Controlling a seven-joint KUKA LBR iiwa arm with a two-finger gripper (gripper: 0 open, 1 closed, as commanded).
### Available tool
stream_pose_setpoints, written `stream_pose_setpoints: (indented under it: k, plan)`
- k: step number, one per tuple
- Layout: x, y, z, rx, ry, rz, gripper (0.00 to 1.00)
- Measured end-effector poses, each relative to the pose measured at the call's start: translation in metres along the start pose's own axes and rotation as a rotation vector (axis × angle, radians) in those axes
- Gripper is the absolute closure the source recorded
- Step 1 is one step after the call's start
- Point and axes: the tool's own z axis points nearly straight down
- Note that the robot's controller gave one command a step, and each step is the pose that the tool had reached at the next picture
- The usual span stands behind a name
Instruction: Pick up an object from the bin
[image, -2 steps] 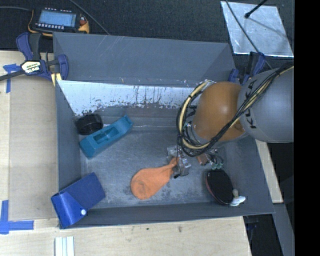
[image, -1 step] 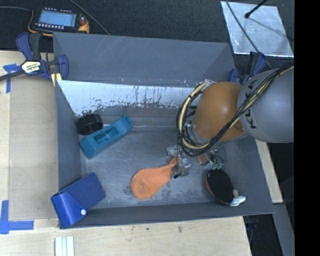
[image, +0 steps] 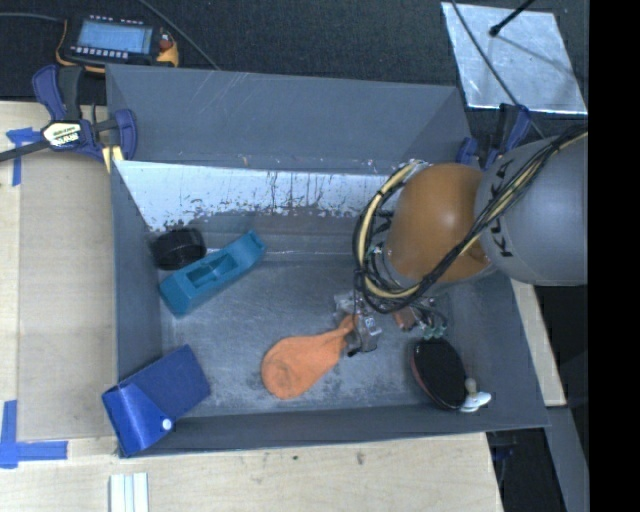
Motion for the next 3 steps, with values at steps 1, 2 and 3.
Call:
stream_pose_setpoints:
  k: [1,2,3]
  plan:
    - [-0.064,0.010,-0.086,-0.001,-0.001,-0.323,1.00]
    - [-0.064,0.010,-0.086,-0.002,0.000,-0.322,1.00]
    - [-0.022,0.010,-0.146,-0.005,0.008,-0.324,1.00]
